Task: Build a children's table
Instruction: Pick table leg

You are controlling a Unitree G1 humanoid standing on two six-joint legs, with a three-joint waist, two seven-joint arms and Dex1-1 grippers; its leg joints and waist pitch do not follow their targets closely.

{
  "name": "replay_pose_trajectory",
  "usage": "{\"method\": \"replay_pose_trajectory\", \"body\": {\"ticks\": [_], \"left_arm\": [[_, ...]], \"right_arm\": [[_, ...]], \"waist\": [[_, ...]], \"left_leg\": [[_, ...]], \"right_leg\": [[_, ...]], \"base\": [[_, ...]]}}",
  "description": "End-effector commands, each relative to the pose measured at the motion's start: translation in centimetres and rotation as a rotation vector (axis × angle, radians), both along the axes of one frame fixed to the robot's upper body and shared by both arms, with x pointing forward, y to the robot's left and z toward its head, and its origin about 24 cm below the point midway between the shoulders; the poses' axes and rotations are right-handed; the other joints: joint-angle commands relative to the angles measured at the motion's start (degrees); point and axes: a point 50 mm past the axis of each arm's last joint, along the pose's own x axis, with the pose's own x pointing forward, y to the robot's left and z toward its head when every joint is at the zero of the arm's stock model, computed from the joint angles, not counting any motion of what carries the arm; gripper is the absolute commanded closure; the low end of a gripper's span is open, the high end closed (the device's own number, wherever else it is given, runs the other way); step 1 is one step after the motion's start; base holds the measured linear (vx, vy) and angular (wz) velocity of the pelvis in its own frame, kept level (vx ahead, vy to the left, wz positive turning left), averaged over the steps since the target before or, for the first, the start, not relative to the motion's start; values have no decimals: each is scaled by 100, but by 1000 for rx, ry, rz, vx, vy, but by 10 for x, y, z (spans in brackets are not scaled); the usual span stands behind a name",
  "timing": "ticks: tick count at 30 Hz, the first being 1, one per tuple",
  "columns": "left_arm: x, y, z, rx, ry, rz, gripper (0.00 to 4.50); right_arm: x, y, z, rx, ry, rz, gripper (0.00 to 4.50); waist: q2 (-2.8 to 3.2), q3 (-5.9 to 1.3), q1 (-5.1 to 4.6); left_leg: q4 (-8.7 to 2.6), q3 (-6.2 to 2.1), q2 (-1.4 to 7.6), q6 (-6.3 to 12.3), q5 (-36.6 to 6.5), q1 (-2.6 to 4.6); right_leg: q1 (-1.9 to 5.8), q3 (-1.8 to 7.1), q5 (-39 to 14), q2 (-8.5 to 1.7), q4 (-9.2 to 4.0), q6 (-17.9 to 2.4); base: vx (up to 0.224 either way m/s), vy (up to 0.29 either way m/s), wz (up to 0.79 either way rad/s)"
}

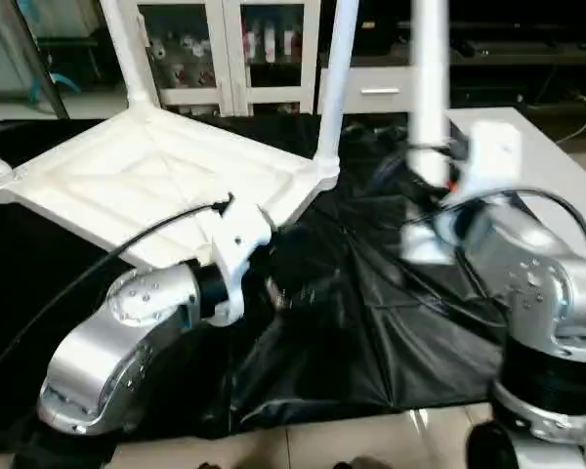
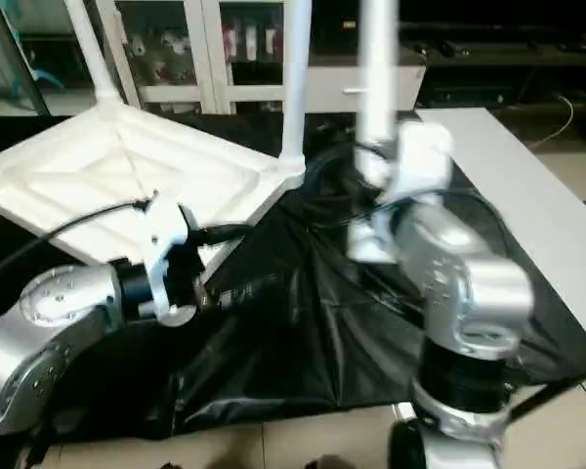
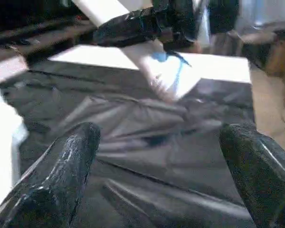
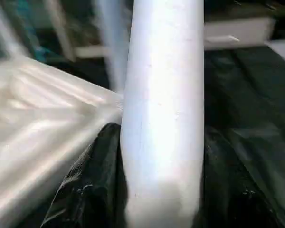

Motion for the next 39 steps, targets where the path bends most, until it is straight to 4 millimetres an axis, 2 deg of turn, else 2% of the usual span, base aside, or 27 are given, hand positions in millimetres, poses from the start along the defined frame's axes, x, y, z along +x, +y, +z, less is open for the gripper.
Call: {"method": "replay_pose_trajectory", "body": {"ticks": [1,2,3,5,6,8,10,12,14,17,20,21,23,24,25,27,30,31,33,39], "left_arm": [[12,5,10,-41,-34,112,0],[14,6,13,-69,-36,142,0],[18,7,18,-111,-36,178,0],[23,8,27,-186,-34,227,0],[24,9,31,-219,-28,236,0],[26,7,37,-280,-17,236,0],[27,4,42,-325,-5,227,0],[28,1,46,-379,19,209,0],[26,-5,52,-473,71,154,0],[24,-11,57,-588,146,96,0],[25,-15,60,-659,204,49,0],[27,-16,62,-682,220,44,0],[30,-15,65,-728,253,43,0],[34,-13,66,-753,291,54,0],[36,-13,66,-760,299,52,0],[37,-12,65,-749,323,46,0],[39,-10,63,-728,352,71,0],[40,-9,63,-727,360,79,17],[41,-8,64,-734,371,87,17],[43,-3,66,-755,399,98,74]], "right_arm": [[-1,15,26,54,-136,89,265],[-1,19,32,61,-168,111,265],[-1,24,38,87,-202,151,265],[-2,30,44,113,-232,220,265],[-2,31,45,123,-230,249,266],[-4,34,43,143,-224,303,266],[-8,40,41,168,-226,391,266],[-13,45,39,184,-228,470,266],[-19,50,34,170,-222,578,266],[-23,52,28,148,-212,635,266],[-27,52,23,128,-210,684,266],[-28,52,22,122,-211,697,266],[-30,51,19,108,-213,715,266],[-32,51,18,92,-215,734,266],[-33,52,17,88,-217,738,266],[-34,52,17,87,-221,744,266],[-35,51,18,89,-234,750,266],[-35,51,18,91,-239,751,266],[-35,50,18,94,-242,747,266],[-34,48,18,94,-248,752,266]], "waist": [[-62,-355,-10],[-28,-362,8],[-71,-373,4],[-56,-375,40],[-105,-368,40],[-91,-387,69],[-119,-405,92],[-148,-400,104],[-184,-396,123],[-193,-376,167],[-216,-378,176],[-228,-378,191],[-222,-379,198],[-198,-381,211],[-182,-396,219],[-226,-407,213],[-194,-414,222],[-199,-410,222],[-196,-409,224],[-204,-403,222]], "left_leg": [[-395,80,-71,-118,-1603,-23],[-393,75,-69,-131,-1572,-12],[-394,77,-54,-127,-1481,-22],[-389,82,-49,-113,-1373,-21],[-396,85,-43,-98,-1340,-42],[-396,81,-36,-112,-1170,-49],[-389,88,-27,-119,-955,-68],[-393,94,-21,-97,-928,-79],[-381,99,-20,-94,-947,-96],[-377,107,-25,-92,-1025,-93],[-372,103,-28,-93,-1151,-99],[-367,100,-35,-90,-1165,-80],[-367,95,-36,-78,-1158,-87],[-362,91,-38,-108,-1152,-96],[-366,70,-29,-101,-1118,-90],[-365,71,-28,-87,-1022,-111],[-360,75,-22,-105,-927,-104],[-364,73,-23,-105,-920,-109],[-366,70,-19,-111,-919,-107],[-360,73,-26,-106,-1015,-99]], "right_leg": [[243,174,-2806,-100,-539,-78],[243,178,-2784,-109,-546,-70],[250,188,-2588,-103,-528,-86],[258,207,-2326,-114,-486,-170],[265,210,-2286,-115,-493,-178],[280,226,-1996,-118,-450,-254],[313,239,-1561,-125,-398,-398],[333,240,-1448,-134,-390,-482],[346,237,-1610,-154,-408,-487],[330,235,-1895,-160,-457,-420],[317,220,-2188,-156,-503,-276],[308,210,-2291,-139,-516,-160],[309,206,-2322,-139,-526,-97],[318,201,-2302,-142,-524,-90],[323,197,-2168,-136,-509,-100],[339,199,-1995,-138,-491,-147],[343,208,-1782,-134,-463,-230],[354,206,-1716,-133,-452,-269],[361,206,-1676,-139,-445,-329],[359,199,-1855,-143,-467,-302]], "base": [[0,0,0],[0,0,0],[0,0,0],[0,0,0],[0,0,0],[0,0,0],[0,0,0],[0,0,0],[0,0,0],[0,0,0],[0,0,0],[0,0,0],[0,0,0],[0,0,0],[0,0,0],[0,0,0],[0,0,0],[0,0,0],[0,0,0],[0,0,0]]}}
